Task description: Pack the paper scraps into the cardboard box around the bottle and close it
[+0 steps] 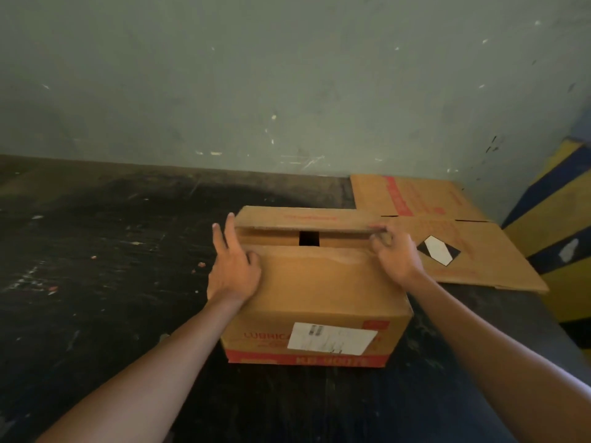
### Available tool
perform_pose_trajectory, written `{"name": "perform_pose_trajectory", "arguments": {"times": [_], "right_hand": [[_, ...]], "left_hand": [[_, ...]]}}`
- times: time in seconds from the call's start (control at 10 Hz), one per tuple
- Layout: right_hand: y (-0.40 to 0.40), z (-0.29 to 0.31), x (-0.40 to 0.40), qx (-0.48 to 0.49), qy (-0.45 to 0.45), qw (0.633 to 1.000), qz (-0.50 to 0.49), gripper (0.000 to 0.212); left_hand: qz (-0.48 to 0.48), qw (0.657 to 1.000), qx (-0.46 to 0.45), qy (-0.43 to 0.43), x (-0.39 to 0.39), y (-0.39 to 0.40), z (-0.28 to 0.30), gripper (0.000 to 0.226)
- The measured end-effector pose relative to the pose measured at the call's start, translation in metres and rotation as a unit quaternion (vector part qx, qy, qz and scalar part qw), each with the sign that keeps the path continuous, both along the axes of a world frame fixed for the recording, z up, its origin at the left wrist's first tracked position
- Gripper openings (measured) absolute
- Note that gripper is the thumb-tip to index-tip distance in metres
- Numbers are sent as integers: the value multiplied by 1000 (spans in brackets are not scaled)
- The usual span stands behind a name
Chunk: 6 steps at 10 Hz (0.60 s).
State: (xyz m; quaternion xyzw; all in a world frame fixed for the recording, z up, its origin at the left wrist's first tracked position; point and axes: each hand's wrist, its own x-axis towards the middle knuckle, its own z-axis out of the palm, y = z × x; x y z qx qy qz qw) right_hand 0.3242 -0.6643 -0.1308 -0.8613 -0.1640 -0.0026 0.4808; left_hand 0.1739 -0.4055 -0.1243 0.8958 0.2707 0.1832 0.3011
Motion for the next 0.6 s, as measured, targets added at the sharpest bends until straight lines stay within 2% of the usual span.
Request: {"name": "perform_pose_trajectory", "arguments": {"times": [0.1,0.2,0.4,0.5,0.6], "right_hand": [[0,-25,6,-145,49,985,74,50],[14,-33,8,-204,53,973,94,60],[29,-42,11,-316,37,942,103,67],[25,-26,10,-367,55,925,87,68],[18,-24,-18,-377,-5,922,89,65]], "left_hand": [[-20,998,18,60,16,7,-11,53],[-63,984,62,155,25,25,-25,50],[-106,957,93,253,41,43,-33,62],[-122,950,107,267,48,39,-34,65],[-152,961,144,179,26,17,-50,61]]}}
